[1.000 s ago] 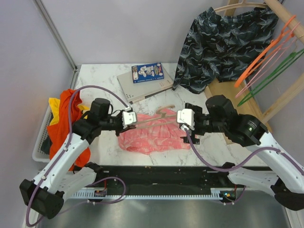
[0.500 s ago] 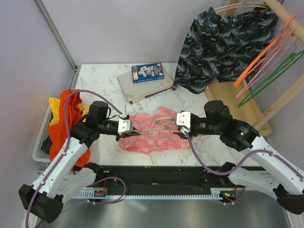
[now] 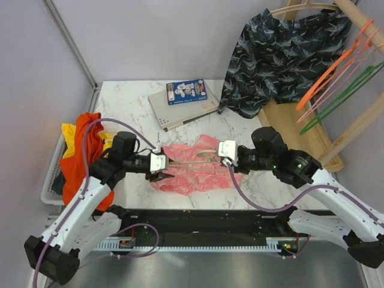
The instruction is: Place the shorts on the hanger
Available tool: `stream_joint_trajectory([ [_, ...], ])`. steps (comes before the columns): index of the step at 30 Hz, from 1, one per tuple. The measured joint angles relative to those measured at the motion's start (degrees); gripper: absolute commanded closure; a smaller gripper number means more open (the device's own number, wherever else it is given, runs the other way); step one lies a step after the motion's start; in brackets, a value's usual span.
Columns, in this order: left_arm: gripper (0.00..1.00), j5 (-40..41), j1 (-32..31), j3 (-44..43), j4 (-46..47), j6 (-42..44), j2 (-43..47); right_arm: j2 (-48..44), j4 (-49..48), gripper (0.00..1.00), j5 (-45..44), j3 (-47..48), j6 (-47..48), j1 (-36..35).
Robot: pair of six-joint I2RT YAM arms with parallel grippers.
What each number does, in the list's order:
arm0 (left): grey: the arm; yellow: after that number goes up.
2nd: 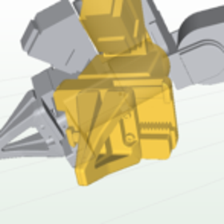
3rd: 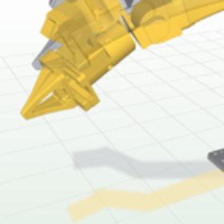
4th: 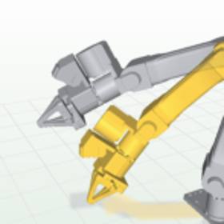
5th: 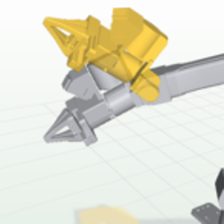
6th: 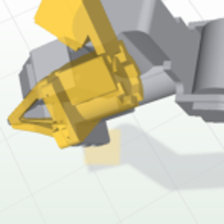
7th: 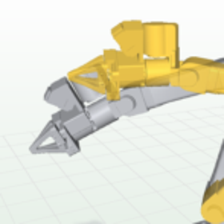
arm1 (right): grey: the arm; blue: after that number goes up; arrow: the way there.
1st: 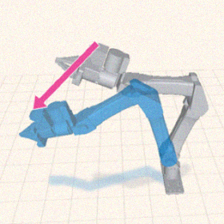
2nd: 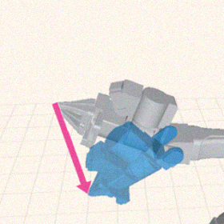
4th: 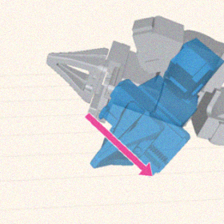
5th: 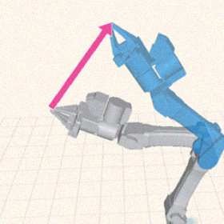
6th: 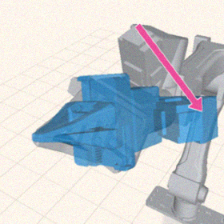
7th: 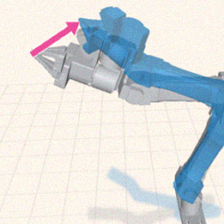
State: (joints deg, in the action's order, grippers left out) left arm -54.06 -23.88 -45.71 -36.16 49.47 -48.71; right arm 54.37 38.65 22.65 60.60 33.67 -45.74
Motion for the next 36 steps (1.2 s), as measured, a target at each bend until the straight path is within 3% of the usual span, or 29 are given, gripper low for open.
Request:
stream_joint_trajectory([
  [6,0.33,5.6,2.0,6.6,-3.4,6.2,1.8,-4.5,8.1,1.0,-2.3,-1.3,1.3,0.5],
  [16,0.39,14.5,1.3,11.9,-3.3,13.0,-3.3,-8.6,16.5,1.0,-3.3,-3.0,2.6,0.6],
  [25,0.39,25.3,-7.3,15.5,2.1,13.0,-3.5,-7.4,19.1,1.0,-3.5,-3.9,4.2,0.6],
  [28,0.53,29.6,-10.9,17.7,4.0,12.7,-2.8,-7.1,19.3,1.0,-3.4,-3.9,4.9,0.6],
  [32,0.95,34.5,-12.7,18.1,6.4,10.8,-3.1,-6.3,19.4,1.0,-3.2,-3.9,6.1,0.6],
  [36,0.98,36.8,-12.9,16.0,7.3,7.9,-5.5,-5.5,19.1,1.0,-2.8,-3.9,6.9,0.6],
])
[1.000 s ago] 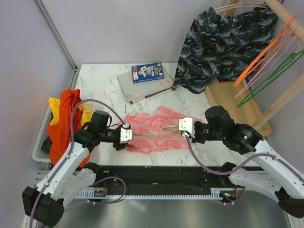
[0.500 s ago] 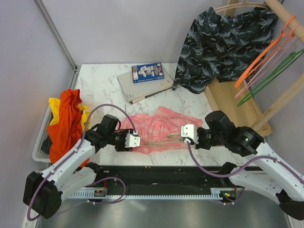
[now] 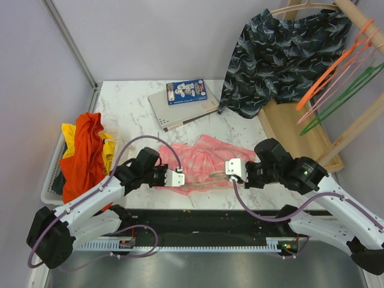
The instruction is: Place the shorts on the hanger
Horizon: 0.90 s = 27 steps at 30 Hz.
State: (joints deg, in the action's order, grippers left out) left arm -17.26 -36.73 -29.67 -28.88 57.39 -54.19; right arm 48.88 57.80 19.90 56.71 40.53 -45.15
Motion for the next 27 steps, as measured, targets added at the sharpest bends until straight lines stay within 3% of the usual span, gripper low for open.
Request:
stream_joint_trajectory([
  [6,0.98,0.4,0.0,-7.0,0.1,-6.7,-3.0,1.3,-1.7,1.0,0.2,0.0,0.0,0.0],
  [17,0.98,0.0,0.0,-10.5,-1.7,-13.5,-3.2,4.3,-7.4,1.0,-1.8,0.0,-1.8,0.0],
  [27,0.98,0.9,0.0,-20.3,-2.8,-26.1,-9.0,6.7,-11.6,1.0,-7.1,0.5,-9.9,-2.3],
])
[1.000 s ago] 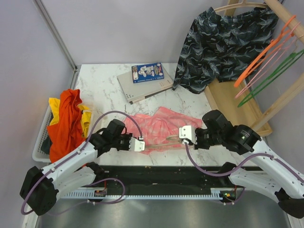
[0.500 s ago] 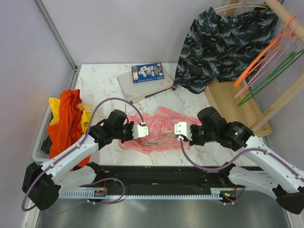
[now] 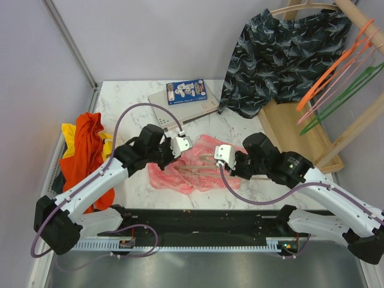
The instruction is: Place the shorts on the hanger
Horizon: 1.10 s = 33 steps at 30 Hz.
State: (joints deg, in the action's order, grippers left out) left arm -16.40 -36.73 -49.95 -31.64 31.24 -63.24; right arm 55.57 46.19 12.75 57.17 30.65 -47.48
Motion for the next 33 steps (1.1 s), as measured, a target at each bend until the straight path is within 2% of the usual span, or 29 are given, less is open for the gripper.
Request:
stream_joint_trajectory([
  [7,0.98,-0.2,0.0,-4.3,-1.0,-10.2,-4.3,-1.1,-3.2,1.0,-2.8,0.2,-4.8,-1.2],
  [13,0.97,-0.8,0.0,-6.7,-1.3,-15.1,-6.1,-1.5,-11.7,1.0,-1.9,-5.8,-5.8,-1.4],
  [14,0.93,-1.0,0.0,-6.8,-1.3,-15.4,-6.3,-1.0,-14.0,1.0,-1.8,-7.2,-6.0,-1.4],
  [15,0.79,-1.7,0.1,-6.8,-1.5,-15.6,-6.4,-0.6,-16.3,1.0,-1.4,-8.7,-6.1,-1.4],
  [17,0.65,-3.7,1.2,-6.8,-2.2,-15.7,-6.5,0.0,-20.7,1.0,-0.7,-11.7,-6.5,-1.4],
  [19,0.49,-7.3,3.7,-6.7,-2.7,-15.0,-6.3,0.8,-24.4,1.0,-0.2,-13.8,-6.7,-1.4],
  [20,0.45,-10.0,6.5,-6.4,-2.8,-14.4,-5.7,1.3,-26.4,1.0,-0.1,-14.6,-6.8,-1.4],
  [22,0.37,-14.4,12.2,-5.2,-2.6,-12.2,-4.0,2.1,-29.9,1.0,0.1,-16.0,-6.9,-1.4],
  [26,0.34,-22.5,23.5,-3.8,-4.8,0.2,1.0,2.8,-33.9,1.0,0.9,-17.1,-6.6,-1.4],
  [30,0.34,-27.0,26.4,-3.4,-9.4,18.9,1.5,4.0,-36.2,1.0,1.4,-17.1,-6.1,-1.4],
  [33,0.32,-28.1,27.5,-2.3,-11.5,29.0,-1.5,4.4,-36.4,1.0,1.6,-17.1,-5.4,-1.4],
])
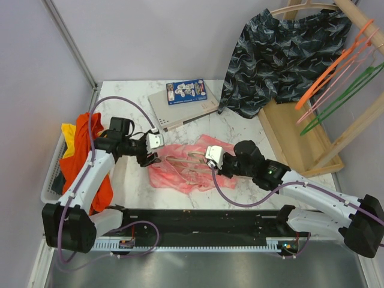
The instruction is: Place the shorts on the hanger
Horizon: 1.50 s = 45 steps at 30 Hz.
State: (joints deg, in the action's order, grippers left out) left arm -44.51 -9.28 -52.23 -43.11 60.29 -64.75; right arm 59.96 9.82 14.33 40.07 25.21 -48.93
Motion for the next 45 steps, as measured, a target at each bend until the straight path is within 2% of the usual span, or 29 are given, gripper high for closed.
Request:
stream_joint_trajectory([
  [5,0.3,-1.8,0.3,3.0,-1.6,13.7,-3.9,0.0,0.0,1.0,0.4,0.0,1.0,0.0],
  [11,0.37,-2.7,-2.2,5.2,-1.3,20.7,-4.5,0.0,0.0,1.0,0.7,0.0,1.8,0.0],
  [14,0.54,-2.6,-5.0,6.7,1.1,20.9,-4.5,0.2,-0.4,1.0,1.5,0.0,2.3,0.0],
  [15,0.68,-2.6,-6.2,7.4,2.3,20.8,-4.5,0.5,-0.6,1.0,1.8,0.0,2.5,0.0],
  [17,0.83,-2.4,-7.9,8.3,3.9,20.1,-4.7,1.5,-0.9,1.0,2.4,0.2,2.9,0.0],
  [18,0.96,-2.3,-8.3,8.5,4.7,19.5,-4.9,2.1,-1.1,1.0,2.7,0.2,3.1,0.0],
  [20,0.98,-1.9,-8.7,8.6,5.8,18.1,-5.6,2.7,-1.3,0.96,3.0,0.3,3.6,0.0],
  [21,0.98,-1.9,-8.7,8.6,6.4,17.2,-6.0,2.8,-1.4,0.83,2.9,0.3,3.6,0.0],
  [22,0.98,-1.9,-8.5,8.6,7.1,16.0,-6.1,3.0,-1.5,0.51,2.7,0.4,3.5,0.0],
  [25,0.98,-2.5,-7.1,8.6,9.3,10.3,-6.3,3.2,-1.7,0.02,0.6,2.1,0.9,0.2],
  [30,0.98,-2.6,-2.1,5.9,10.4,0.0,-10.0,2.3,0.2,0.02,-3.9,9.3,-6.3,1.6],
  [33,0.98,-2.6,-0.5,2.8,10.2,-5.4,-12.9,-0.9,2.8,0.21,-5.3,12.5,-9.5,3.0],
  [34,0.98,-2.6,-0.3,1.8,10.3,-7.3,-13.7,-2.4,4.1,0.32,-5.3,13.2,-10.0,3.3],
  [37,0.98,-2.6,-0.1,-0.4,10.3,-12.7,-15.7,-5.4,8.7,0.41,-4.9,13.7,-10.0,3.3],
  [42,0.98,-2.6,-0.1,-0.9,10.3,-18.7,-16.9,-1.6,12.8,0.45,-7.5,9.5,-7.2,2.2],
  [45,0.98,-2.5,-0.1,-0.9,10.3,-21.2,-17.5,8.1,15.1,0.44,-11.6,8.5,-7.0,0.0],
])
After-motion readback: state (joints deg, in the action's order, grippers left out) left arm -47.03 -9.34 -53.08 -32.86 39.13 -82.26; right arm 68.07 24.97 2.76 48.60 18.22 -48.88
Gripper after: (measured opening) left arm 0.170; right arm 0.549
